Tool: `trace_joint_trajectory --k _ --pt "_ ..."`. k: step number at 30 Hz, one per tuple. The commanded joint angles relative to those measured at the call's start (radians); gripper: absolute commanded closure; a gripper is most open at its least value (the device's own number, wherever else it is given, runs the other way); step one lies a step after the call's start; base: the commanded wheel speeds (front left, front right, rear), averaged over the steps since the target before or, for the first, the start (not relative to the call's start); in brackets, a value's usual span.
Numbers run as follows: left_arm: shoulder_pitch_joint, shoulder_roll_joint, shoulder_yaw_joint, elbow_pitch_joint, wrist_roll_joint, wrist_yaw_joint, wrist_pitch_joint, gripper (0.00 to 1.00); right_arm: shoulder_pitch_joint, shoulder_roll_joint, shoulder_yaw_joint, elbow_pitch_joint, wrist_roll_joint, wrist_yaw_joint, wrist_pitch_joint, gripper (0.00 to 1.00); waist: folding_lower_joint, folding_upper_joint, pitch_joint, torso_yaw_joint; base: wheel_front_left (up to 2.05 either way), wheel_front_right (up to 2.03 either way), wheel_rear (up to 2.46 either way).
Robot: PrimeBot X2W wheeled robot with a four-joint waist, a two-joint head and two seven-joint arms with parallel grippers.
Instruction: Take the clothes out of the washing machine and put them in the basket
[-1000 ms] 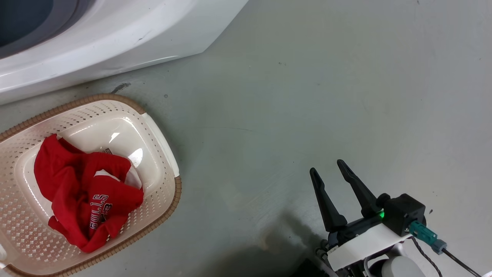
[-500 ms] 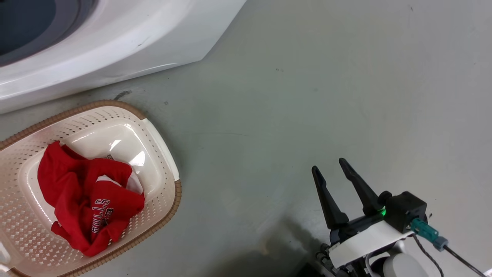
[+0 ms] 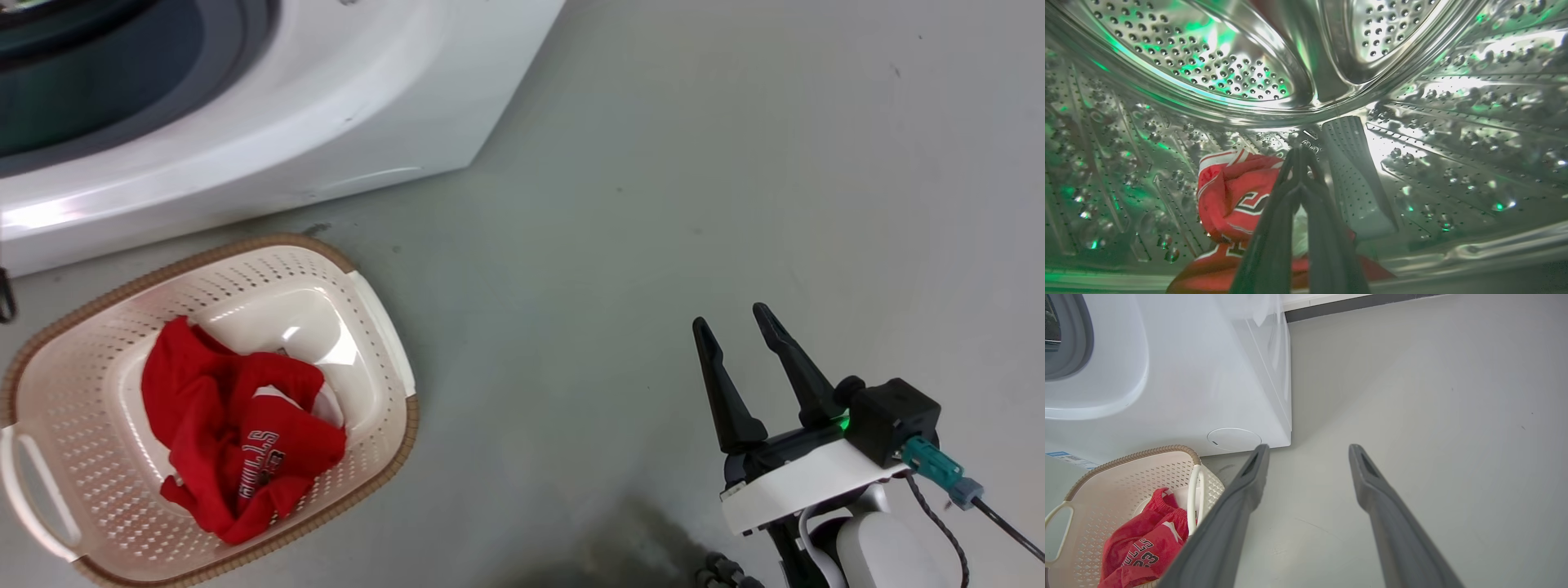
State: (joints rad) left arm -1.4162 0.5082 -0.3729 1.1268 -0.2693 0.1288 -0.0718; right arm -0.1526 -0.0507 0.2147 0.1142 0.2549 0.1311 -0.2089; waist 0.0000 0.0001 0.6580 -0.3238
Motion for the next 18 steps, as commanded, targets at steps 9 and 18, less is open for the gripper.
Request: trace_joint_trajectory --k 9,18 --pt "0.048 -0.055 -0.012 0.066 -0.021 -0.019 -0.027 0.69 0.02 0.001 -0.016 -0.016 -0.013 -0.001 0.019 0.0 0.0 -0.0001 -0.05 0.039 0.0 0.0 0.0" --pt "0.013 -0.072 -0.056 0.097 0.001 -0.021 0.046 0.0 0.027 0.001 -0.007 -0.017 -0.003 -0.001 0.02 0.0 0.0 -0.0001 -0.059 0.036 0.0 0.0 0.0"
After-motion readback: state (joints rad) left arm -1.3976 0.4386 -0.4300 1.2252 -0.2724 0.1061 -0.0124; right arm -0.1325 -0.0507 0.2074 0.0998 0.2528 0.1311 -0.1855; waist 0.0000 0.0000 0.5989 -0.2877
